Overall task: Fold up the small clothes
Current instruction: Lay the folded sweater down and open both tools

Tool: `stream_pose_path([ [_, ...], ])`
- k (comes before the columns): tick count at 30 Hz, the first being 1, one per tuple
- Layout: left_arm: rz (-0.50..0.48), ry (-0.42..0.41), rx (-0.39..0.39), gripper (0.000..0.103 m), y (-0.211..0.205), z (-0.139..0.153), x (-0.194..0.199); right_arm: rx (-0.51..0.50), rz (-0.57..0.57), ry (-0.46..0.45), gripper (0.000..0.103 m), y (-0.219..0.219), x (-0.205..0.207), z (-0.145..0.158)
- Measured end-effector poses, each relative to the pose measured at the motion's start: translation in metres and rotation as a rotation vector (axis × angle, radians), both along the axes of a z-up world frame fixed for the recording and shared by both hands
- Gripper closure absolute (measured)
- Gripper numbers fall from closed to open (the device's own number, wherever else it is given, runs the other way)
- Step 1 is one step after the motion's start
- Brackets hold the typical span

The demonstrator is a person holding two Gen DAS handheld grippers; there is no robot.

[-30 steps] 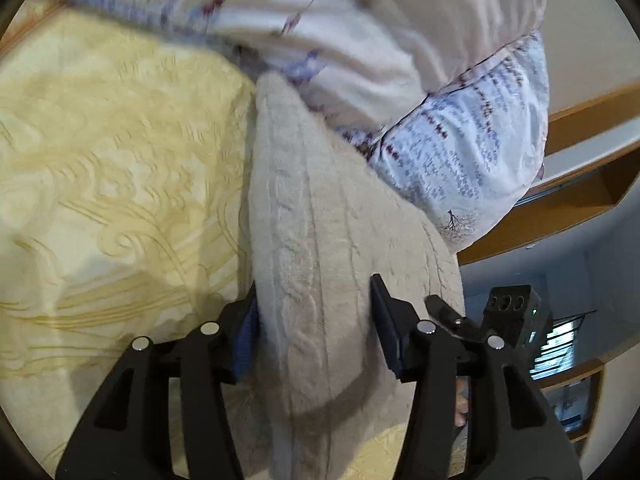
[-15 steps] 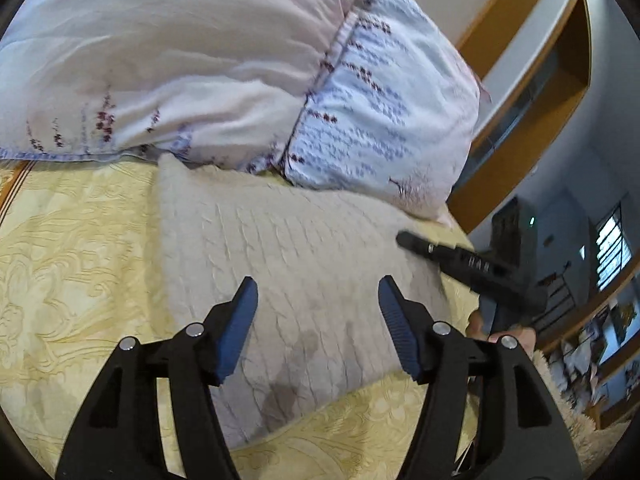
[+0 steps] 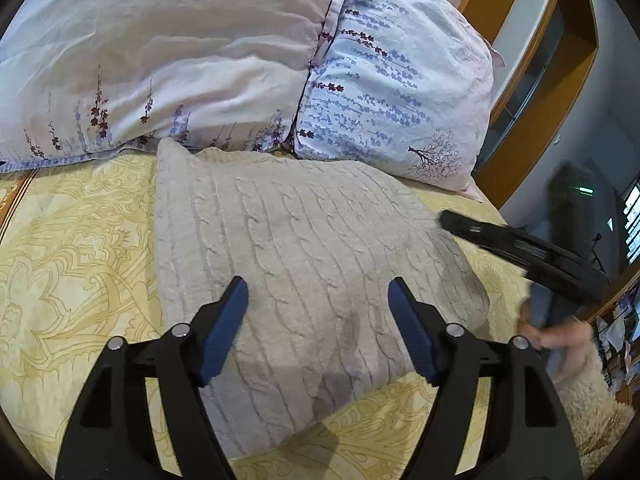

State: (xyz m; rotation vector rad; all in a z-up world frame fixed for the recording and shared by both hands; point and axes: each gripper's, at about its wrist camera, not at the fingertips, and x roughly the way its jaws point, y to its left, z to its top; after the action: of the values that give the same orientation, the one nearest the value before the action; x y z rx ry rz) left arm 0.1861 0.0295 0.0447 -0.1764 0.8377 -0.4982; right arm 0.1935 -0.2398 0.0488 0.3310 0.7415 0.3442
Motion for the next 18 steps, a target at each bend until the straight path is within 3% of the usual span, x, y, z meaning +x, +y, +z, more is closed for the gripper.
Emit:
stream_pose_path([
  [3, 0.001, -0.006, 0.009, 0.028, -0.003, 0.000, 0.000, -0.046, 0.079, -0.067, 0.063, 0.018, -0.027, 0.014],
  [6, 0.004, -0.016, 0.029, 0.024, -0.007, 0.000, -0.001, -0.156, 0.143, -0.020, 0.063, 0.039, -0.035, 0.000],
  [8, 0.009, -0.024, 0.043, 0.024, -0.010, 0.001, -0.004, -0.264, 0.118, 0.034, 0.062, 0.050, -0.029, -0.022],
  [9, 0.012, -0.033, 0.044, 0.024, -0.010, 0.003, -0.006, -0.294, 0.106, 0.005, 0.062, 0.051, -0.032, -0.023],
  [12, 0.038, -0.082, 0.067, 0.023, -0.005, 0.012, -0.025, -0.274, 0.086, -0.008, 0.061, 0.048, -0.037, -0.016],
  [13, 0.054, -0.098, 0.084, 0.021, -0.002, 0.014, -0.031, -0.252, 0.073, -0.024, 0.058, 0.043, -0.043, -0.011],
  [16, 0.110, -0.139, 0.145, 0.012, 0.011, 0.014, -0.051, -0.245, 0.011, -0.068, 0.018, 0.031, -0.057, -0.002],
  [18, 0.152, -0.141, 0.180, 0.009, 0.019, 0.012, -0.060, -0.249, -0.011, -0.104, 0.018, 0.024, -0.069, 0.002],
])
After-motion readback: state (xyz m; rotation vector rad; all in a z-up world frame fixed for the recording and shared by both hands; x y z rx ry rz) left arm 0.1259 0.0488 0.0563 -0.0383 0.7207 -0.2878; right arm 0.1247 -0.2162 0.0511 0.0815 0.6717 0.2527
